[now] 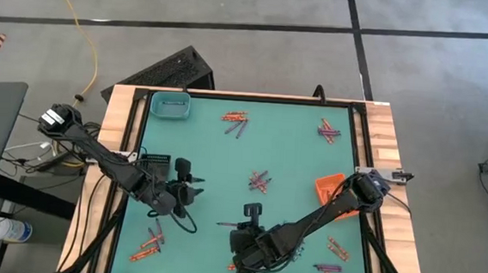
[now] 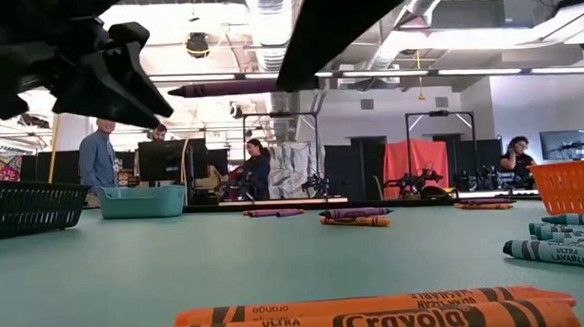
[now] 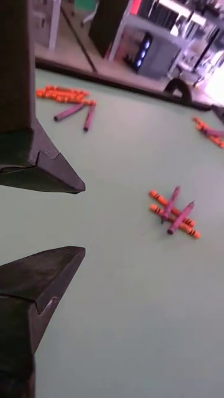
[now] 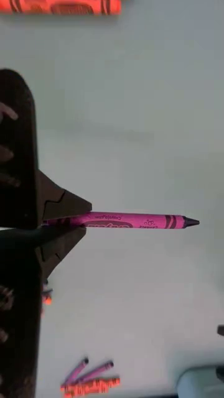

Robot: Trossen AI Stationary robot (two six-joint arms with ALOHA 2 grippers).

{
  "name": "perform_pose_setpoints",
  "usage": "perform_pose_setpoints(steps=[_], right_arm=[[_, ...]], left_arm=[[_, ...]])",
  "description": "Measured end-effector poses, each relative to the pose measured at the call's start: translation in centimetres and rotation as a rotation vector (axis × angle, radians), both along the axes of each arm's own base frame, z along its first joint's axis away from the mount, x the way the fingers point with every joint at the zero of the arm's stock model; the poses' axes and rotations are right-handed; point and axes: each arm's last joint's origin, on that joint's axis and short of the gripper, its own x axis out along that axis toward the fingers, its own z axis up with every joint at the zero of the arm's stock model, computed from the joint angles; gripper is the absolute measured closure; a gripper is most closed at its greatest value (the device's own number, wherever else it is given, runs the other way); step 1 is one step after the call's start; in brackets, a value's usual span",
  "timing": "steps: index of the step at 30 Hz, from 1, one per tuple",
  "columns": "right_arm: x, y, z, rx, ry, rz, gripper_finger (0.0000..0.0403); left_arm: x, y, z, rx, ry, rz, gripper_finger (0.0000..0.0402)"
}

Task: Sort crayons
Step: Put the purple crayon into the black bin

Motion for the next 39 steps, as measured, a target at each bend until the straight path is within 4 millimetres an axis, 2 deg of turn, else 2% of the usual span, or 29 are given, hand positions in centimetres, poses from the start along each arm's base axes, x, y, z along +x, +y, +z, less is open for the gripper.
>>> perform_pose_setpoints(steps=[6,13,20,29,33,39], right_arm=[[0.1,-0.5,0.7,-0.037,0.002,-0.019,0.0402],[0.1,-1.1,1.3,-0.103,0.006,-0.038,0.0402],[-0.1,-2.1,1.3,-0.138,0.047,-0.082,0.0402],[-0.1,-4.4,1.6,-0.234,0.073,-0.166,0.0402],[0.0,-5.9,2.6,-0.294,0.044,-0.205,0.0402],[0.0,-8.4,5.1,-0.348,-0.018,-0.258,0.0402]], left_arm=[[0.4,0.0,0.4,0.046,-0.027,-0.029,0.0260],[1.3,1.6,0.6,0.053,-0.026,-0.015,0.0260],[2.3,3.9,0.2,0.031,-0.075,-0.019,0.0260],[1.3,8.0,-1.8,-0.056,-0.351,-0.047,0.0260],[0.7,8.9,-1.9,-0.051,-0.434,-0.073,0.0260],[0.8,9.4,-1.1,0.046,-0.492,-0.122,0.0260]])
